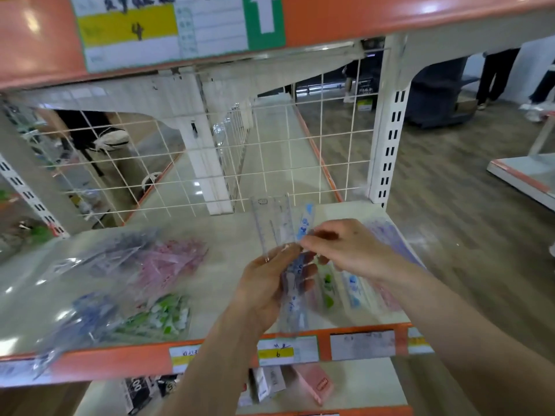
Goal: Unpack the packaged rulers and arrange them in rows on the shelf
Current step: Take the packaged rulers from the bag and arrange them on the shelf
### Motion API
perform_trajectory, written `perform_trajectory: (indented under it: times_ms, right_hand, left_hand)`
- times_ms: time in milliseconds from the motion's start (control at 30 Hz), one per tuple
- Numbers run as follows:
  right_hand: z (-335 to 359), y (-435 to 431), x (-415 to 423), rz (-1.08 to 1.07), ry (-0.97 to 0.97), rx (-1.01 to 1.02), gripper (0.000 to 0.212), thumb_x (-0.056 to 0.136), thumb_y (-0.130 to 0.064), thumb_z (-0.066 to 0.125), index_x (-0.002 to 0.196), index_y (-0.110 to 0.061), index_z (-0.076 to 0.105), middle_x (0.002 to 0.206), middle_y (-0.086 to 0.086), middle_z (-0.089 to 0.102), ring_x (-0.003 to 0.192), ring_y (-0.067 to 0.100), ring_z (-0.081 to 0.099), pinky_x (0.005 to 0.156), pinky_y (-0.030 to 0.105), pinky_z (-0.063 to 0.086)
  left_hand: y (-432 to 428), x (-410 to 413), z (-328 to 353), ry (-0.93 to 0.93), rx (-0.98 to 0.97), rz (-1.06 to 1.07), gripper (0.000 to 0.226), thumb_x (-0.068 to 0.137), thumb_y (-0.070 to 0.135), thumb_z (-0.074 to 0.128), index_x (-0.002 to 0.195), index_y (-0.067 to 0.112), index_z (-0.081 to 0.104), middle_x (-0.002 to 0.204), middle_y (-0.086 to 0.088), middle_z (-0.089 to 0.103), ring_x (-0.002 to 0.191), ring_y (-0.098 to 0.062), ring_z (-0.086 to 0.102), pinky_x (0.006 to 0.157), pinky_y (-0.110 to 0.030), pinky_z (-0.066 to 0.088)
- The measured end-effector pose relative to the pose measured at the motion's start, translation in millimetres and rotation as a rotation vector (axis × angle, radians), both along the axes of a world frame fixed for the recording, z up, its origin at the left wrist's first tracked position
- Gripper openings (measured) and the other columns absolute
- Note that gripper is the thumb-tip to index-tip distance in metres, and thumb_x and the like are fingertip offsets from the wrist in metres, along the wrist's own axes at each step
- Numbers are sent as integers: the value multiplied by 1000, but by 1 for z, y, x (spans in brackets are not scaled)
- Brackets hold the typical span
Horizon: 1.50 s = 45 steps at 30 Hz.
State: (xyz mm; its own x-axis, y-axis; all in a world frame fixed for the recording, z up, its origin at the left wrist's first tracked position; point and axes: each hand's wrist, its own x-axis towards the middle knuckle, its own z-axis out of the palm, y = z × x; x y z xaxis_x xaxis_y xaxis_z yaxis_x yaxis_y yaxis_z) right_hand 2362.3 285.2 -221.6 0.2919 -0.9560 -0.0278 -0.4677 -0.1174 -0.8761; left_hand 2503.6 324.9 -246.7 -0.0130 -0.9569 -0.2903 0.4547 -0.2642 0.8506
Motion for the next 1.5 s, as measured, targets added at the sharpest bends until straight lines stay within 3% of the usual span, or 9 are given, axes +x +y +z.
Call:
perform_trajectory:
  times_ms: [300, 433, 633, 800, 900, 1033, 1200, 1367, 1500]
  right_hand:
    - [10, -17, -16, -140, -341, 141, 13, 96, -13, 52, 89, -10, 63, 66, 3, 68, 58, 14, 66, 47, 22, 47]
    - [13, -41, -45, -266, -37, -48, 22, 96, -8, 47, 83, -2, 64, 65, 9, 64, 53, 15, 63, 42, 21, 45]
    - [-13, -56, -48, -163, 341, -17, 25, 87, -5, 49, 76, 11, 64, 76, 26, 67, 65, 30, 65, 56, 31, 51]
    - [-19, -51, -44, -155, 508, -92, 30, 89, -18, 50, 69, 1, 60, 69, 13, 64, 64, 29, 62, 56, 28, 46]
    - [-8, -37, -35, -86, 345, -130, 27, 93, -22, 51, 87, -2, 68, 88, 10, 70, 75, 24, 68, 68, 37, 54]
    - [4, -13, -10, 75, 50, 72, 12, 93, -25, 56, 90, -21, 67, 85, -2, 68, 66, 4, 63, 49, 17, 45]
    - [6, -9, 2, 71, -68, 118, 4, 89, -22, 64, 89, -19, 67, 78, -6, 66, 61, -2, 61, 50, 12, 45]
    - [4, -5, 4, 70, -83, 123, 5, 87, -20, 67, 89, -16, 68, 74, -8, 67, 61, -3, 62, 53, 15, 45]
    - [14, -10, -4, -66, -386, 175, 6, 92, -12, 58, 93, -9, 64, 76, 4, 72, 58, 9, 66, 48, 20, 46]
  left_hand:
    - [1, 19, 1, 69, 32, 116, 17, 96, 11, 50, 88, 3, 63, 69, -12, 66, 53, -23, 64, 51, -29, 54]
    - [-1, 31, -2, 50, 56, 159, 19, 97, 13, 48, 86, 6, 62, 62, -6, 60, 47, -16, 56, 44, -22, 48]
    - [0, 18, -2, 34, 75, 84, 24, 95, 11, 40, 87, 4, 61, 64, -7, 56, 48, -17, 50, 44, -21, 42]
    - [3, 13, 1, 20, 41, 50, 22, 96, 6, 41, 90, -1, 62, 63, -8, 55, 49, -18, 54, 48, -26, 47]
    - [5, 13, 0, -5, 30, 55, 16, 92, 5, 52, 86, 0, 66, 62, -9, 59, 51, -19, 58, 51, -28, 52]
    - [5, 9, -2, -63, 29, 50, 11, 87, 9, 61, 85, 3, 70, 65, -11, 64, 55, -19, 62, 56, -29, 55]
    - [5, 9, 1, -94, 22, 18, 11, 87, 10, 63, 83, 5, 72, 69, -9, 65, 58, -19, 63, 54, -29, 55]
    - [7, 12, 2, -80, 14, -33, 14, 85, 12, 63, 82, 6, 75, 74, -11, 65, 62, -22, 64, 57, -31, 56]
    - [6, 22, 4, -12, 32, -17, 24, 99, 12, 44, 93, 5, 66, 79, -13, 71, 63, -21, 67, 56, -31, 57]
